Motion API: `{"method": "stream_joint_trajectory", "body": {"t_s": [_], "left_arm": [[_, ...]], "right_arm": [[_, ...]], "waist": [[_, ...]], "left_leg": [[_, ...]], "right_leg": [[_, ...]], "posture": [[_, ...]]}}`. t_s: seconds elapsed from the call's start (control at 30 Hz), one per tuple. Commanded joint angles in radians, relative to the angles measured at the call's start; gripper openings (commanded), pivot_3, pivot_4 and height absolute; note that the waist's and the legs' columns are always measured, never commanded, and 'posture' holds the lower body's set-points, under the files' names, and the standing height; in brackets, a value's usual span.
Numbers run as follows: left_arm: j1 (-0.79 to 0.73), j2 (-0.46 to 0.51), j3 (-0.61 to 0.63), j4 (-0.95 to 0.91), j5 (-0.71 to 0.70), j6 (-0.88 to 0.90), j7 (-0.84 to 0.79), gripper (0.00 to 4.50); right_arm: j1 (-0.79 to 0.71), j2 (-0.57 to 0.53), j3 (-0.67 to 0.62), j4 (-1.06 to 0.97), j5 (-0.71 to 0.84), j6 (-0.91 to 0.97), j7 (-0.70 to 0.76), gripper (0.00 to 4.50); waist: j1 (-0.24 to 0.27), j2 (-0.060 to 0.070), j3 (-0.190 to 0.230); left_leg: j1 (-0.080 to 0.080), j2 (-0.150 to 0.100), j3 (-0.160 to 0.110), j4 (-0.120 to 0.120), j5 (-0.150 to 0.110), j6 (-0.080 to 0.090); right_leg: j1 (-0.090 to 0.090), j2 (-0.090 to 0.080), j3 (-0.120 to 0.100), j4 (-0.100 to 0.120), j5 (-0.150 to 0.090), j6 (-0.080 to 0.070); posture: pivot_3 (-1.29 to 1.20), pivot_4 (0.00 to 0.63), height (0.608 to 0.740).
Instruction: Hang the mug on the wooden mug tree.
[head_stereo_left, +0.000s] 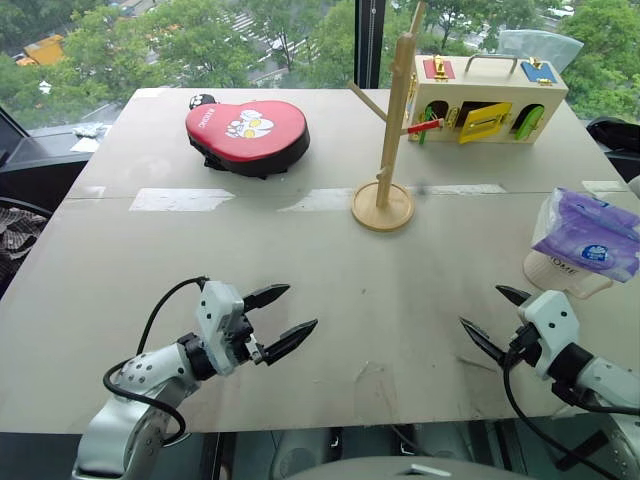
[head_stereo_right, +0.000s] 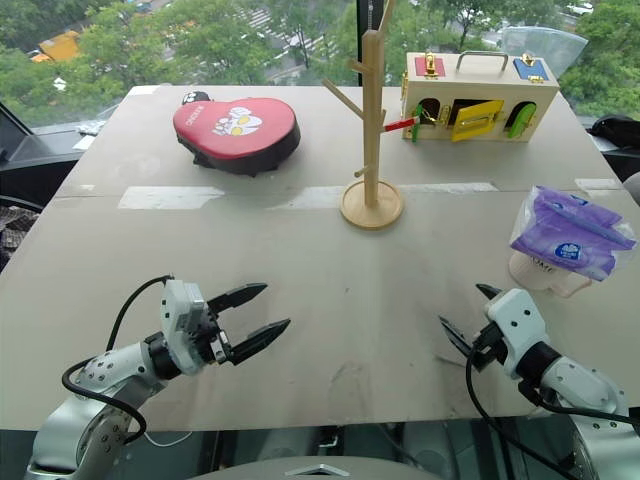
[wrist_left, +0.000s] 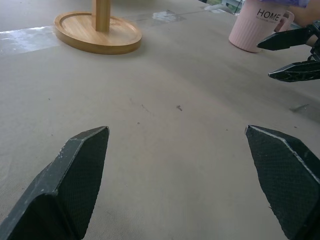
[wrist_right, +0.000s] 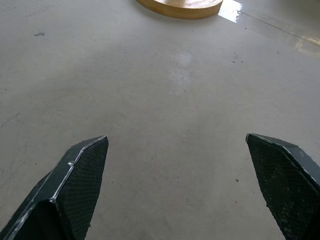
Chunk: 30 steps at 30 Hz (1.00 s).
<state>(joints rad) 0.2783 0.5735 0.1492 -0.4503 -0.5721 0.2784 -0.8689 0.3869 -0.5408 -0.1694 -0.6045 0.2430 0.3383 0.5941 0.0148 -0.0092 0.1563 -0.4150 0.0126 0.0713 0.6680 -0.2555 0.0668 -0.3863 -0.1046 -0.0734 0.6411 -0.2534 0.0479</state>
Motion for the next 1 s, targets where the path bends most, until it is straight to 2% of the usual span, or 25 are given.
{"method": "stream_joint_trajectory", "body": {"t_s": [0.03, 0.13, 0.2, 0.27, 0.33, 0.5, 0.73, 1.0], "left_arm": [[-0.063, -0.003, 0.025, -0.034, -0.052, 0.023, 0.023, 4.50], [-0.191, -0.010, 0.044, -0.038, -0.150, 0.081, 0.044, 4.50], [-0.225, 0.001, 0.043, -0.052, -0.191, 0.106, 0.024, 4.50], [-0.245, 0.023, 0.032, -0.069, -0.220, 0.124, -0.014, 4.50], [-0.252, 0.056, 0.013, -0.088, -0.224, 0.123, -0.078, 4.50], [-0.277, 0.112, -0.039, -0.076, -0.186, 0.099, -0.189, 4.50], [-0.349, 0.110, -0.067, -0.041, -0.174, 0.105, -0.219, 4.50], [-0.361, 0.111, -0.071, -0.047, -0.172, 0.113, -0.213, 4.50]], "right_arm": [[-0.041, -0.002, 0.007, -0.042, -0.025, -0.023, -0.025, 4.45], [-0.148, -0.015, 0.032, -0.091, -0.110, -0.035, -0.084, 4.45], [-0.194, -0.060, 0.064, -0.135, -0.223, -0.011, -0.111, 4.45], [-0.245, -0.104, 0.086, -0.178, -0.241, 0.021, -0.083, 4.45], [-0.293, -0.152, 0.087, -0.208, -0.269, 0.044, -0.064, 4.45], [-0.295, -0.294, 0.030, -0.231, -0.518, 0.059, -0.096, 4.45], [-0.222, -0.300, 0.022, -0.209, -0.767, 0.095, -0.137, 4.45], [-0.197, -0.260, 0.095, -0.133, -0.949, 0.067, -0.153, 4.45]], "waist": [[0.000, 0.000, 0.000], [0.001, 0.000, 0.000], [0.000, 0.001, 0.000], [-0.003, 0.000, -0.001], [-0.003, 0.000, 0.000], [0.006, 0.001, 0.001], [0.000, 0.000, 0.000], [-0.001, 0.000, 0.000]], "left_leg": [[0.000, 0.000, 0.000, 0.000, 0.000, 0.000], [0.000, 0.000, -0.001, 0.001, 0.000, 0.000], [0.000, 0.000, -0.001, 0.001, 0.000, -0.001], [0.001, 0.000, 0.001, 0.001, 0.001, 0.001], [0.000, 0.000, 0.001, 0.001, 0.002, 0.001], [-0.001, -0.002, 0.001, 0.000, 0.002, 0.000], [0.000, -0.001, 0.001, 0.001, 0.002, 0.000], [0.000, -0.001, 0.002, 0.001, 0.002, 0.000]], "right_leg": [[0.000, 0.000, 0.000, 0.000, 0.000, 0.000], [0.000, 0.000, -0.001, 0.001, 0.000, 0.000], [0.000, 0.000, -0.001, 0.001, 0.000, 0.000], [0.000, 0.001, 0.000, 0.001, 0.001, 0.002], [0.000, 0.003, -0.001, 0.001, 0.002, 0.004], [-0.001, 0.007, -0.003, 0.000, 0.001, 0.005], [0.001, 0.007, -0.002, 0.000, 0.000, 0.007], [0.000, 0.008, -0.001, 0.001, 0.001, 0.006]], "posture": [[0.00, 0.150, 0.731], [0.00, 0.150, 0.731], [0.00, 0.150, 0.731], [0.00, 0.150, 0.731], [0.00, 0.150, 0.731], [0.00, 0.150, 0.731], [0.00, 0.150, 0.731], [0.00, 0.150, 0.731]]}}
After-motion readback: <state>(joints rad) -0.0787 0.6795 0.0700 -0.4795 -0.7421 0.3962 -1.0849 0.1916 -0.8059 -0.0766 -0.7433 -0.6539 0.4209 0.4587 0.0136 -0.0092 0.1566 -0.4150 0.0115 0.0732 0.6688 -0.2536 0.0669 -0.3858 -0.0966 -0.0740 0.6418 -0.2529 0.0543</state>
